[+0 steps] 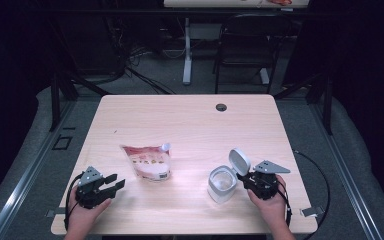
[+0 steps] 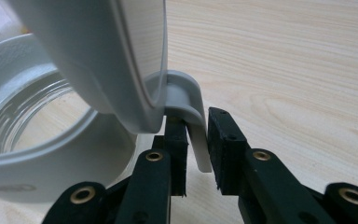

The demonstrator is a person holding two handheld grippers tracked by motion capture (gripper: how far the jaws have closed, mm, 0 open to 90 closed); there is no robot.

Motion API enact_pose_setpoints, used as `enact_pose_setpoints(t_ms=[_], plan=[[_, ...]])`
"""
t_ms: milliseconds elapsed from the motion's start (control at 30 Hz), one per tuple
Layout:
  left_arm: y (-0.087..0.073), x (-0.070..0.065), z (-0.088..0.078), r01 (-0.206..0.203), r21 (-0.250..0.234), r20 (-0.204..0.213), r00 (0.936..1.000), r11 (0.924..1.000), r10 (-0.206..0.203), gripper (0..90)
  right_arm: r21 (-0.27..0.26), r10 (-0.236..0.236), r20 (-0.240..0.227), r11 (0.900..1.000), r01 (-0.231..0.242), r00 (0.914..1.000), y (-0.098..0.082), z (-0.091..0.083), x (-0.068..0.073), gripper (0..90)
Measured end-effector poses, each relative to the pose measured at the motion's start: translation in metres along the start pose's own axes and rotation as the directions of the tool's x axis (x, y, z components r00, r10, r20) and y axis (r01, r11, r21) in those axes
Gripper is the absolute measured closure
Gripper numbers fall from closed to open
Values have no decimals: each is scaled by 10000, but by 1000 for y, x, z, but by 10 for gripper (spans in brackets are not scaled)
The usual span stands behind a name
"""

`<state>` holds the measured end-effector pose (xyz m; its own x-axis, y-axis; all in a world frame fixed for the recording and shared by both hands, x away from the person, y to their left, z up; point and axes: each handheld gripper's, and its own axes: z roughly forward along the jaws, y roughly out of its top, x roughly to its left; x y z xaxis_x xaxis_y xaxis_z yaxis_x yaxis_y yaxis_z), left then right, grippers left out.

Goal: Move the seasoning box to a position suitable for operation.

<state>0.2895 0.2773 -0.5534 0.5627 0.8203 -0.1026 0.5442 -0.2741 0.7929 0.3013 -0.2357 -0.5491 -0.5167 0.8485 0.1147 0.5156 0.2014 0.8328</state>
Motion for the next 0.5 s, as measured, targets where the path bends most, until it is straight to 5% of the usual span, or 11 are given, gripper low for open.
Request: enact_pose_setpoints(t_ms=[500], plan=[[0, 0, -1, -77, 56, -3, 10000, 10000, 77, 576, -179, 436, 81, 9989, -434, 9990, 5, 9, -13, 764]])
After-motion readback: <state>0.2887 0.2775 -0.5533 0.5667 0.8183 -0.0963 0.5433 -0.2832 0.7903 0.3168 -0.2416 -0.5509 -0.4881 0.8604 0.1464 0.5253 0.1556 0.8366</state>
